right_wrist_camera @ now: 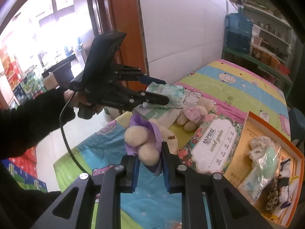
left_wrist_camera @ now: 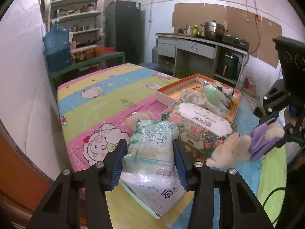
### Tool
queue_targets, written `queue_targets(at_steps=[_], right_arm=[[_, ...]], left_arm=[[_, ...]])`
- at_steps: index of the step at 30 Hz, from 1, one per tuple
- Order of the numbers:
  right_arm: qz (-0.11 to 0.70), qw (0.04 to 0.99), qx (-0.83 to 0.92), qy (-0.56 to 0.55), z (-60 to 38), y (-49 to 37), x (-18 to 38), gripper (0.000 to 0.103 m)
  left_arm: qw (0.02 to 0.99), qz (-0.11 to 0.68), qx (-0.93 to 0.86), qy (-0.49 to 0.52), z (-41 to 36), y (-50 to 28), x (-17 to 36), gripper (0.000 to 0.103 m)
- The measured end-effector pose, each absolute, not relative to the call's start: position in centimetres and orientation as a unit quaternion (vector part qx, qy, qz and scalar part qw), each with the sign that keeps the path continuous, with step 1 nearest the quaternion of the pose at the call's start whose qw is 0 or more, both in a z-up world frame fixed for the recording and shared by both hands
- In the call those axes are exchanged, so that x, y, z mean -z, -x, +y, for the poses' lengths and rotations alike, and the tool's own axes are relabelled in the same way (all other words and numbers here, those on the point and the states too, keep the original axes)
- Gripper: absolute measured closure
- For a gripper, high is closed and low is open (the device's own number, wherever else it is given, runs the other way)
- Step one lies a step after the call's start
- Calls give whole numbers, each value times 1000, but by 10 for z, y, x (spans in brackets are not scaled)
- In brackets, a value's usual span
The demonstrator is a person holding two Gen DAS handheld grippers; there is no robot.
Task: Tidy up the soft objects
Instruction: 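Grasp the plush toy with the right tool while the left tool grasps the wet-wipe pack, then lift and carry the wet-wipe pack and plush toy over the orange box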
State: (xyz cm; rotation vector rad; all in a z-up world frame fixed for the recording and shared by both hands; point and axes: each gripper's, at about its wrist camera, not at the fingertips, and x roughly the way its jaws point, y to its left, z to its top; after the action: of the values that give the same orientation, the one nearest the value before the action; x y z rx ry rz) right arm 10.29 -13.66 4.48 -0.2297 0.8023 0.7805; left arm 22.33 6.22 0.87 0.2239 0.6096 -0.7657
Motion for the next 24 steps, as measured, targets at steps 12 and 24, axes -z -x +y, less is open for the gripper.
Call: queue_targets(at_steps=[12, 24], right_arm=[[354, 867, -346, 51, -157, -105, -59, 82], [306, 906, -293, 12, -208, -100, -85, 82]], left_arm=[[899, 264, 342, -68, 67, -202, -26, 59], [918, 239, 315, -40, 30, -178, -72, 59]])
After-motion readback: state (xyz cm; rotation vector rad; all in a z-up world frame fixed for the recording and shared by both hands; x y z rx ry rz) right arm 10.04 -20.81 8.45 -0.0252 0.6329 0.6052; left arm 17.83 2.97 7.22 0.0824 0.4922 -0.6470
